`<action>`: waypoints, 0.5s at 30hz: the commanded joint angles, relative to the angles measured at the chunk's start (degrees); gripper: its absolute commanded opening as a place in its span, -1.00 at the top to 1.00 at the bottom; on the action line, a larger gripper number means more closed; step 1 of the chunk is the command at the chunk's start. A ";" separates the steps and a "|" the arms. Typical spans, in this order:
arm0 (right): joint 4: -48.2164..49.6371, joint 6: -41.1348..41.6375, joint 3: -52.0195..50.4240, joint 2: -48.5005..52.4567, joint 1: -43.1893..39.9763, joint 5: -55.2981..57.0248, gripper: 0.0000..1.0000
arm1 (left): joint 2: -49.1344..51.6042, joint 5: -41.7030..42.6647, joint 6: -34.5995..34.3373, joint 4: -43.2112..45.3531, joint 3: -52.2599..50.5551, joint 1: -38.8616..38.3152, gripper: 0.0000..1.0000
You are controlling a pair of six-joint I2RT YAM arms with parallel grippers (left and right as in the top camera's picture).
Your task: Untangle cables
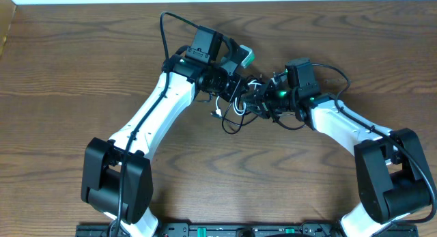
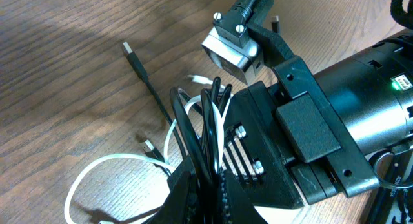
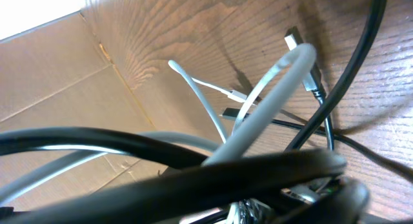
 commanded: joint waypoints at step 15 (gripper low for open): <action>-2.54 -0.22 0.07 0.02 2.62 4.87 0.54 | 0.66 0.94 1.36 -0.11 -0.50 0.02 0.85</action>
